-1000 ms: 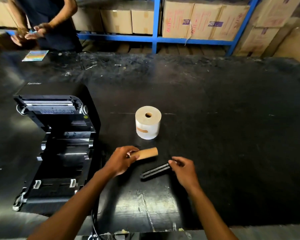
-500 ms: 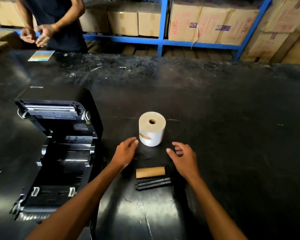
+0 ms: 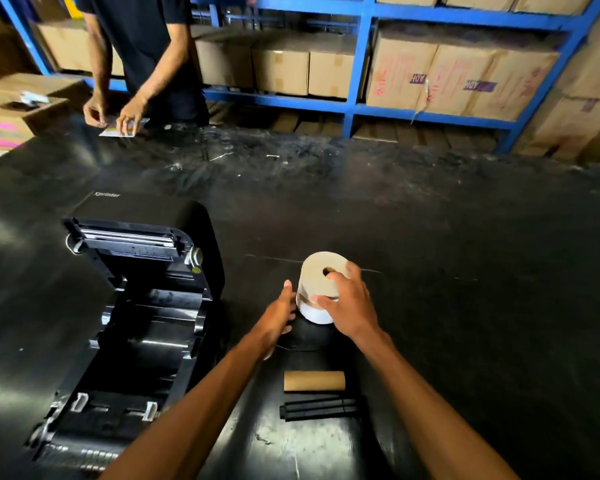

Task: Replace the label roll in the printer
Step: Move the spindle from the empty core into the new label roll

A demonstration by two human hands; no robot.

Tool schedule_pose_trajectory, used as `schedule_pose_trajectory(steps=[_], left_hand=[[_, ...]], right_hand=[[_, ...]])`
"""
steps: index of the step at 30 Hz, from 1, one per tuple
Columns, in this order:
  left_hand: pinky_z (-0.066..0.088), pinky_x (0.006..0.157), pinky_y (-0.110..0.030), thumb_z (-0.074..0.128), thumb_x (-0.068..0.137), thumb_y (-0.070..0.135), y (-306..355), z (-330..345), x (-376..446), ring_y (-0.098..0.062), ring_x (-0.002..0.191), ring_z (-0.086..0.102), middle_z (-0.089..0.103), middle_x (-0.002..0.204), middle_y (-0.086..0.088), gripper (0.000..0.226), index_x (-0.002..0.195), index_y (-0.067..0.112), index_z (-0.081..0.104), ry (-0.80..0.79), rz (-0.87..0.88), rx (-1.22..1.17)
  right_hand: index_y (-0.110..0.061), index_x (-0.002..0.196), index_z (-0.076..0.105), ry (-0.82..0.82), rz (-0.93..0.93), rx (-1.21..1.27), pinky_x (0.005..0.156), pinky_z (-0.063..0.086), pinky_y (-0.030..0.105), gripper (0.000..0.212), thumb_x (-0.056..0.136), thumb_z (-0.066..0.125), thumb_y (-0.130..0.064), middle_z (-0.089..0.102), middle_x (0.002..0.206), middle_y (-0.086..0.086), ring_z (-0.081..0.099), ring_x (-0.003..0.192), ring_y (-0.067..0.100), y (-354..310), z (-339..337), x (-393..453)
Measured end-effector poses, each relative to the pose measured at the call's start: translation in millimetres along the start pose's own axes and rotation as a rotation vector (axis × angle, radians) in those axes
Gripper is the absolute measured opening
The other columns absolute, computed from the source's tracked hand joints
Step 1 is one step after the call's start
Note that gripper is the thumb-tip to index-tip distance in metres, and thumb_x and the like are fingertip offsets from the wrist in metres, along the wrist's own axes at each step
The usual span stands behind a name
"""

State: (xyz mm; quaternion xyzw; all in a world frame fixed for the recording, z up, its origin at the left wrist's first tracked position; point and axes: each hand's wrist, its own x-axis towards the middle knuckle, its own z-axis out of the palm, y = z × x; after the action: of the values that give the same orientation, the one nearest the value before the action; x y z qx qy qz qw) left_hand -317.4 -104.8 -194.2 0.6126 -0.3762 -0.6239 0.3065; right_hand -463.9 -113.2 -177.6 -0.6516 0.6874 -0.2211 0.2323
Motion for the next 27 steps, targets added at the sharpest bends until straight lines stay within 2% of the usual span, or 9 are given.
schedule_pose_trajectory(steps=[2,6,9,12,14,16,20,22,27], left_hand=[[0.04,0.097,-0.036,0.029,0.091,0.063,1,-2,-7,-0.019,0.109,0.053,0.058,0.118,-0.001,0.063,0.13,0.02,0.054,0.071,0.0,-0.021],[0.04,0.097,-0.039,0.042,0.084,0.067,3,-2,-29,-0.019,0.109,0.057,0.066,0.113,0.0,0.057,0.11,0.021,0.064,0.051,0.0,-0.083],[0.049,0.084,-0.037,0.047,0.082,0.066,3,2,-47,-0.019,0.1,0.065,0.076,0.103,0.0,0.053,0.102,0.023,0.071,-0.038,0.008,-0.205],[0.051,0.073,-0.037,0.053,0.082,0.061,-1,5,-61,-0.018,0.091,0.07,0.078,0.096,0.001,0.046,0.103,0.025,0.071,-0.109,0.0,-0.311],[0.056,0.075,-0.041,0.061,0.08,0.056,-3,8,-68,-0.023,0.093,0.071,0.077,0.099,-0.004,0.046,0.106,0.019,0.071,-0.123,-0.006,-0.351],[0.058,0.07,-0.04,0.066,0.078,0.052,-6,13,-75,-0.026,0.094,0.071,0.076,0.101,-0.008,0.047,0.104,0.013,0.07,-0.085,-0.002,-0.345],[0.059,0.071,-0.038,0.072,0.076,0.047,-6,21,-87,-0.026,0.087,0.073,0.077,0.096,-0.013,0.046,0.095,0.006,0.07,-0.029,0.12,-0.231],[0.06,0.074,-0.039,0.073,0.073,0.049,-4,24,-93,-0.026,0.088,0.073,0.077,0.094,-0.012,0.047,0.093,0.007,0.07,-0.043,0.159,-0.195],[0.054,0.051,-0.023,0.074,0.069,0.053,-1,32,-102,-0.017,0.073,0.074,0.077,0.083,-0.006,0.048,0.09,0.009,0.069,-0.069,0.22,-0.155]], right_hand=[[-0.011,0.126,0.057,0.033,0.079,0.221,0.1,0.04,0.031,0.053,0.079,0.073,-0.029,0.035,0.145,0.008,0.047,0.124,0.026,2,-11,-7],[-0.019,0.1,0.068,0.068,0.24,0.738,0.076,0.057,0.031,0.02,0.081,0.073,-0.023,0.067,0.098,0.003,0.064,0.081,0.007,0,-30,-41],[-0.024,0.088,0.067,0.004,0.318,0.99,0.074,0.058,0.03,0.004,0.085,0.068,-0.022,0.071,0.095,0.001,0.068,0.086,0.012,-4,-32,-67],[-0.017,0.096,0.067,0.019,0.368,1.098,0.081,0.056,0.037,0.011,0.087,0.066,-0.024,0.07,0.102,0.006,0.066,0.095,0.018,-9,-29,-89],[-0.018,0.096,0.066,0.024,0.382,1.059,0.081,0.057,0.035,0.013,0.087,0.065,-0.027,0.07,0.102,0.003,0.066,0.094,0.015,-10,-31,-101],[-0.021,0.096,0.068,0.078,0.333,0.838,0.085,0.055,0.033,0.014,0.087,0.065,-0.031,0.072,0.108,0.003,0.066,0.094,0.013,-9,-39,-109],[-0.016,0.121,0.063,0.356,0.127,0.411,0.108,0.035,0.029,0.038,0.085,0.067,-0.026,0.053,0.137,0.004,0.046,0.128,0.017,-9,-57,-119],[-0.014,0.115,0.067,0.351,0.003,0.334,0.107,0.028,0.024,0.031,0.085,0.068,-0.022,0.048,0.141,0.004,0.038,0.133,0.016,-14,-59,-124],[-0.017,0.095,0.073,0.433,-0.033,0.368,0.108,0.033,0.03,0.014,0.081,0.071,-0.018,0.048,0.137,-0.001,0.037,0.13,0.013,-14,-53,-137]])
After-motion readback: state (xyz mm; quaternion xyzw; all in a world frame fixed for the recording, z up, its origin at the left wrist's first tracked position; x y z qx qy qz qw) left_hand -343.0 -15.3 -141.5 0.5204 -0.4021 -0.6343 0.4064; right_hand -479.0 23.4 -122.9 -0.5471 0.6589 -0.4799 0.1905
